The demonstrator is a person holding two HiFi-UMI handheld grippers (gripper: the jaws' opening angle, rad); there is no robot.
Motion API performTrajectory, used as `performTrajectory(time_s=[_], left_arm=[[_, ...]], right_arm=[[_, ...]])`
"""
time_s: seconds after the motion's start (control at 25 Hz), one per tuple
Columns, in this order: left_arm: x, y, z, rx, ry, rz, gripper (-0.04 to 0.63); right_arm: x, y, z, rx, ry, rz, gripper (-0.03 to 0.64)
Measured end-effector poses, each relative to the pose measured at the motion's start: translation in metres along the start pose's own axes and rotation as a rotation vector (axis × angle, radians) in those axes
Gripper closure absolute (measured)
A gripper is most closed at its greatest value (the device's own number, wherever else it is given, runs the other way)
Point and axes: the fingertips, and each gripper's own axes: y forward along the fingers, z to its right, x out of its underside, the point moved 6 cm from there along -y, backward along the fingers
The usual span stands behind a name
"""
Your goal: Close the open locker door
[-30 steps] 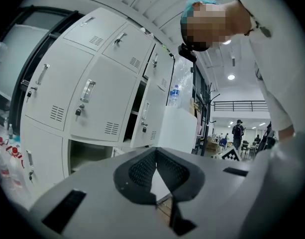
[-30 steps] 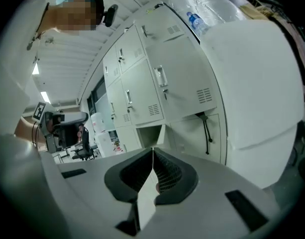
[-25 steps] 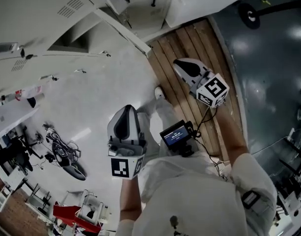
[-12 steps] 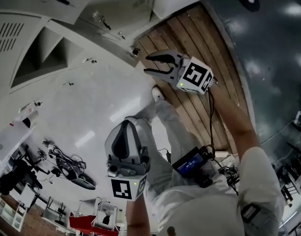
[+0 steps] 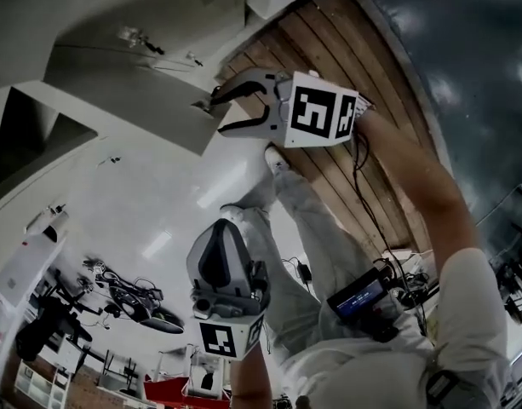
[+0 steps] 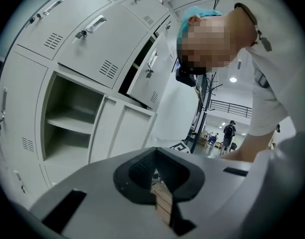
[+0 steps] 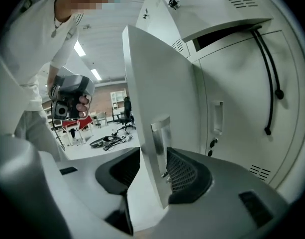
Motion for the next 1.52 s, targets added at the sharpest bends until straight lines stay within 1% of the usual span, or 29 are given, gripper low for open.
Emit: performTrajectory(time_s=[0.16,0.28,0.44,0.6,0.68,0.76,0.88,1.0,1.12,1.2,1.28,1.44,1.52], left_arm=[[0.003,0.007,-0.006,-0.006,0.013,0.025,0.588],[0.006,0.006,-0.01,-0.012,0.006,0.039,0.588],[0.012,-0.001,-0.017,-0.038,-0.002,0.034,0.588],[0.012,-0.008,-0.018,-0.06,0.002,0.061,0.588],[0.016,-0.018,-0.02,-0.072,0.0,0.061,0.588],[0.022,-0.025,-0.025,-0.095,-0.012,0.065,0.588],[0.032,-0.033,-0.033,-0.131,-0.055,0.064,0.588],[0.031,-0.033,-0.04,-0.143,-0.059,0.099,0.588],[0.03,-0.038,-0.055,-0.146,-0.054,0.12,0.588],[0.03,-0.049,-0.067,-0.16,-0.052,0.124,0.588],[0.029,-0.062,-0.081,-0.184,-0.05,0.129,0.588],[0.02,-0.085,-0.117,-0.249,-0.07,0.186,0.588],[0.018,-0.093,-0.133,-0.275,-0.078,0.201,0.588]], right_arm=[[0.003,0.009,-0.001,-0.031,-0.018,-0.009,0.451],[0.004,0.014,-0.003,-0.046,-0.025,-0.013,0.451],[0.003,0.025,-0.008,-0.069,-0.037,-0.017,0.451],[0.001,0.035,-0.016,-0.099,-0.044,-0.016,0.451],[0.0,0.046,-0.025,-0.116,-0.049,-0.018,0.451],[-0.003,0.058,-0.03,-0.137,-0.053,-0.022,0.451],[-0.007,0.074,-0.035,-0.164,-0.063,-0.033,0.451],[-0.012,0.083,-0.041,-0.173,-0.062,-0.039,0.451],[-0.021,0.099,-0.046,-0.167,-0.073,-0.038,0.451],[-0.026,0.114,-0.053,-0.164,-0.084,-0.049,0.451],[-0.03,0.13,-0.058,-0.156,-0.088,-0.057,0.451],[-0.042,0.162,-0.061,-0.131,-0.103,-0.071,0.449],[-0.048,0.176,-0.059,-0.121,-0.107,-0.079,0.449]])
